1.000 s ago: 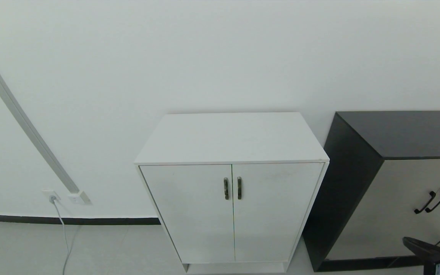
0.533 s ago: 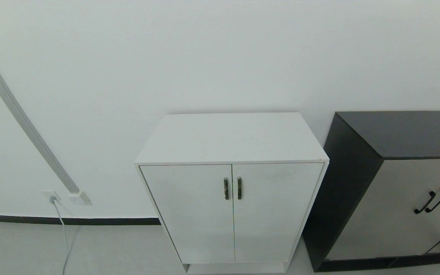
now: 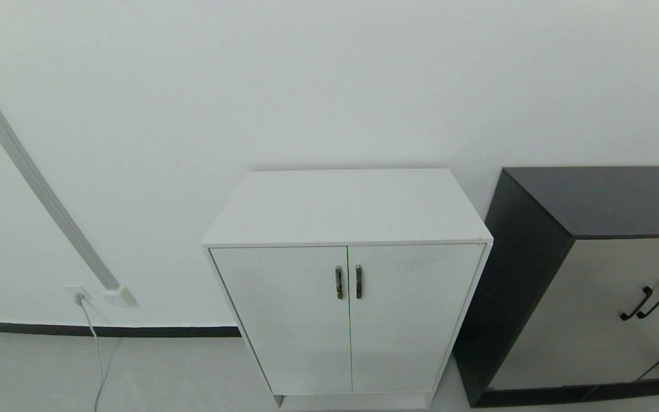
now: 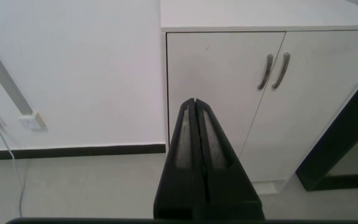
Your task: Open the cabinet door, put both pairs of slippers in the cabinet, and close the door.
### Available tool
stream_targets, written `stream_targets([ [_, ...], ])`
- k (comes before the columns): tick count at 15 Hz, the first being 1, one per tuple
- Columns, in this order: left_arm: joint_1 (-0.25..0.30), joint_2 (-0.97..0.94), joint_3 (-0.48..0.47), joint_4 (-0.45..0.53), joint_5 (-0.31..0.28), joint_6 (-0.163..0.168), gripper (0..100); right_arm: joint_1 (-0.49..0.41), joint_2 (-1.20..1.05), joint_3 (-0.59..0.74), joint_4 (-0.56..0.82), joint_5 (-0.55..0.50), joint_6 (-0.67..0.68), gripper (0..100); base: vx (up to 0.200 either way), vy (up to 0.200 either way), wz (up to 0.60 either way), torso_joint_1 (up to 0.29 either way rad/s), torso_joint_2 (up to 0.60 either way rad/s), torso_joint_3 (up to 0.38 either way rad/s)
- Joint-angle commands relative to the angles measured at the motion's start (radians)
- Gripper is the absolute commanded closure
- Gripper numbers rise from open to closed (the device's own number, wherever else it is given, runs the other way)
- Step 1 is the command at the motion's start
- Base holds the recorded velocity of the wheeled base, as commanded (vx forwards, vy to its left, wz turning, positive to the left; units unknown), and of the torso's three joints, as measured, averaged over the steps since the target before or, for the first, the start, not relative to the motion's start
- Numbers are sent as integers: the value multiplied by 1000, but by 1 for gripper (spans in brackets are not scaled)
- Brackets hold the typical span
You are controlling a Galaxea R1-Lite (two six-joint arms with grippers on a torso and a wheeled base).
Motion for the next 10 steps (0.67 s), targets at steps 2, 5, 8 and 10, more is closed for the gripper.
stream_targets([
  [2,0,0,0,0,0,0,100,2,-41,0,3,-2,5,100,0,0,0,0,0,0],
  [5,0,0,0,0,0,0,100,8,-43,0,5,-11,12,100,0,0,0,0,0,0],
  [8,0,0,0,0,0,-2,100,102,-89,-3,6,-92,12,100,0,0,0,0,0,0],
  [10,0,0,0,0,0,-2,100,273,-99,0,9,-192,25,100,0,0,0,0,0,0],
])
